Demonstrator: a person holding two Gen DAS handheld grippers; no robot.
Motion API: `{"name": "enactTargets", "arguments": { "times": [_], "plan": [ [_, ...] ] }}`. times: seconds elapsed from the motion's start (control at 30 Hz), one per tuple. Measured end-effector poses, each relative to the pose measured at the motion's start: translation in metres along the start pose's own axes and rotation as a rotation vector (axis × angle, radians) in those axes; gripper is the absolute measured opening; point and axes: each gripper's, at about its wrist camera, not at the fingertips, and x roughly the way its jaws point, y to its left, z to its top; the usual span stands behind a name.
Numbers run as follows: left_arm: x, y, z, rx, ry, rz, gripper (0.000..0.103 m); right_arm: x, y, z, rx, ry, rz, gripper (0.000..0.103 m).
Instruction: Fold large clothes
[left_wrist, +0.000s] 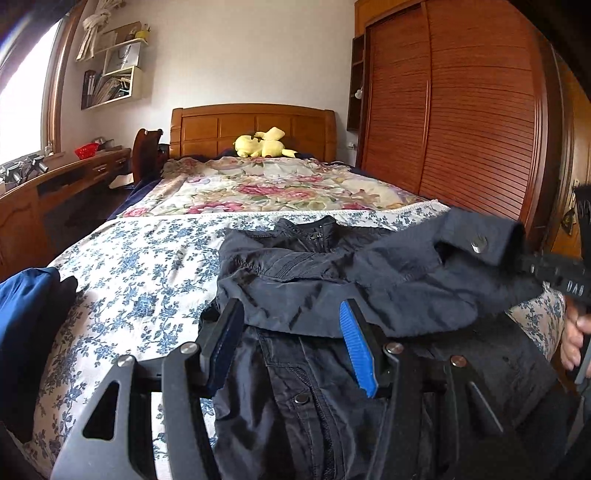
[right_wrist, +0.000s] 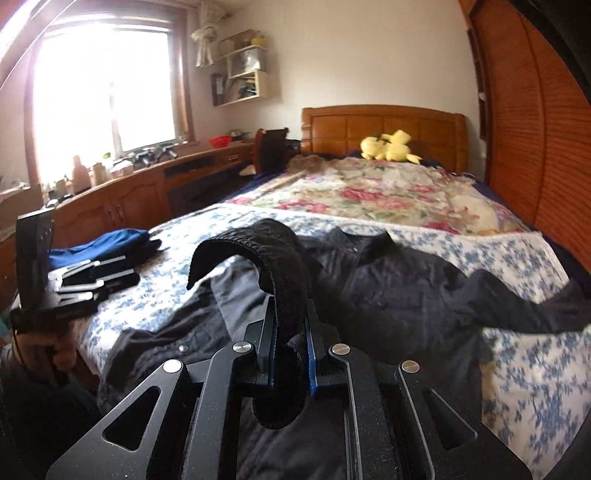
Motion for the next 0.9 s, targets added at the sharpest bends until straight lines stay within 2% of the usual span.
{"name": "enactTargets", "arguments": {
  "times": [0.07,0.23,0.4,0.63,0.77,0.9],
  "plan": [
    [0.003,-0.004,0.0,0.006,0.006,-0.007,0.053,-0.001,-0.006,-0.012,0.019,0.022,-0.026,0.009],
    [0.007,-0.013,0.0,0.023,0.014,-0.031,0.053,0.029,-0.037,-0.071,0.077,0.17,-0.118,0.01],
    [0.016,-0.027,-0.002,0.046,0.035,-0.053,0.053,0.039,-0.06,-0.102,0.117,0.216,-0.169,0.012],
    [0.028,-0.054,-0.006,0.076,0.056,-0.087,0.053,0.024,-0.082,-0.097,0.14,0.182,-0.226,0.025],
    [0.037,-0.07,-0.007,0.088,0.065,-0.11,0.053,0.012,-0.087,-0.089,0.126,0.155,-0.248,0.042],
    [0.046,-0.085,-0.007,0.102,0.078,-0.126,0.053,0.015,-0.096,-0.077,0.105,0.157,-0.252,0.043]
  ]
}}
